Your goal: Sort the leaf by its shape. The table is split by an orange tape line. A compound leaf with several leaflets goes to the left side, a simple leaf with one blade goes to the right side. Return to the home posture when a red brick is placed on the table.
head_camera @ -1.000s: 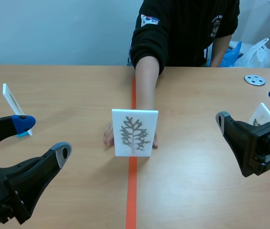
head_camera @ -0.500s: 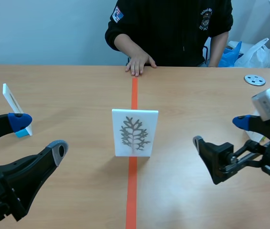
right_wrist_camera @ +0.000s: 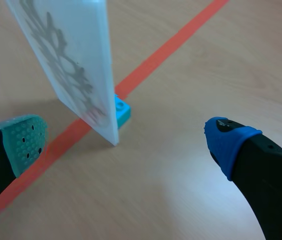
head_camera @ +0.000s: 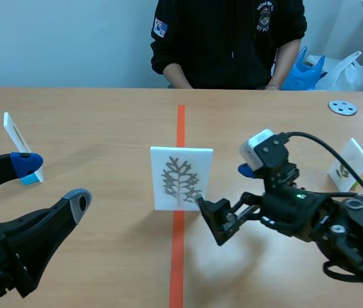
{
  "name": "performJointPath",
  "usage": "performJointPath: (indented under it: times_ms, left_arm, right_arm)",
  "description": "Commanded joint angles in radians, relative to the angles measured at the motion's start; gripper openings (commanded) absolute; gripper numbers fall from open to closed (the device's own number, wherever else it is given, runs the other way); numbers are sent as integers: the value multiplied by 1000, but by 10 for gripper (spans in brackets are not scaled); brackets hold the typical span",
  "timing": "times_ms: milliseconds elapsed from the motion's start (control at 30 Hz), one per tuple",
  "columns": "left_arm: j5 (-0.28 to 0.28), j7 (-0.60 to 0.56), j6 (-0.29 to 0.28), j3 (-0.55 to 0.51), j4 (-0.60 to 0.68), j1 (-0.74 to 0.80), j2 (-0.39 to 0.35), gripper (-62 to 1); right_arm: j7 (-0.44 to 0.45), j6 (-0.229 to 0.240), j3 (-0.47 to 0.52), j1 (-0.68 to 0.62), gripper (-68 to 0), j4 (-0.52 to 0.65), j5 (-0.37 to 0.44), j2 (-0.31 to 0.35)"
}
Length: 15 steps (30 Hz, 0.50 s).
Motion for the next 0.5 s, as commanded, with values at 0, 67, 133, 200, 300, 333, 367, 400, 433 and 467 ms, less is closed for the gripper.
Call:
performJointPath:
  times_ms: [0,67,133,200,300,333,367,400,433,467]
  left_arm:
    - [-10,-14,2,-5,4,-2,-3,14]
    - [-10,-14,2,-5,4,-2,-3,14]
    - [-10,-14,2,-5,4,-2,-3,14]
    - [-9,-13,2,-5,4,-2,-3,14]
    - [-9,-10,2,-5,4,-2,-3,14]
    - [-9,-6,2,-5,4,-2,-3,14]
    - [-9,-3,2,-5,4,-2,-3,14]
    - [-9,-3,2,-5,4,-2,-3,14]
    - [-9,-3,2,-5,4,-2,-3,14]
    - [-9,-3,2,-5,4,-2,-3,14]
  right_arm:
    - [29,-2,-12,41,4,-8,0,-18]
    - [35,-5,-44,77,4,-50,-15,-47]
    - [42,-10,-74,105,4,-87,-45,-76]
    - [48,-26,-105,127,4,-114,-58,-97]
    - [50,-49,-143,143,4,-139,-79,-114]
    - [52,-56,-153,146,4,-142,-87,-118]
    - [52,-58,-164,146,4,-143,-93,-119]
    - [54,-58,-174,146,4,-143,-96,-119]
    - [54,-58,-183,145,-25,-143,-99,-118]
    - [53,-59,-190,143,-74,-143,-105,-117]
